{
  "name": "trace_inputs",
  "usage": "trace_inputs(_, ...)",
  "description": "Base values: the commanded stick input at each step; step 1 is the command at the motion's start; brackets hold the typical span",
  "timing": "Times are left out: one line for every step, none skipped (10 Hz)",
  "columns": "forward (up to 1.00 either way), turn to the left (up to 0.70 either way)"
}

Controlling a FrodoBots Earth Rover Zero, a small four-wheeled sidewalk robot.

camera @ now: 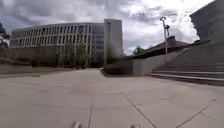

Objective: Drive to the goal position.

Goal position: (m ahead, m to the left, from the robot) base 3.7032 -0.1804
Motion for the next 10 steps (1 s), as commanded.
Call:
trace_inputs(0.70, 0.00)
trace_inputs(0.70, 0.00)
trace_inputs(0.70, 0.00)
trace_inputs(0.70, 0.00)
trace_inputs(0.70, 0.00)
trace_inputs(0.70, 0.00)
trace_inputs(0.70, -0.02)
trace_inputs(0.70, -0.02)
trace_inputs(0.70, 0.00)
trace_inputs(0.70, 0.00)
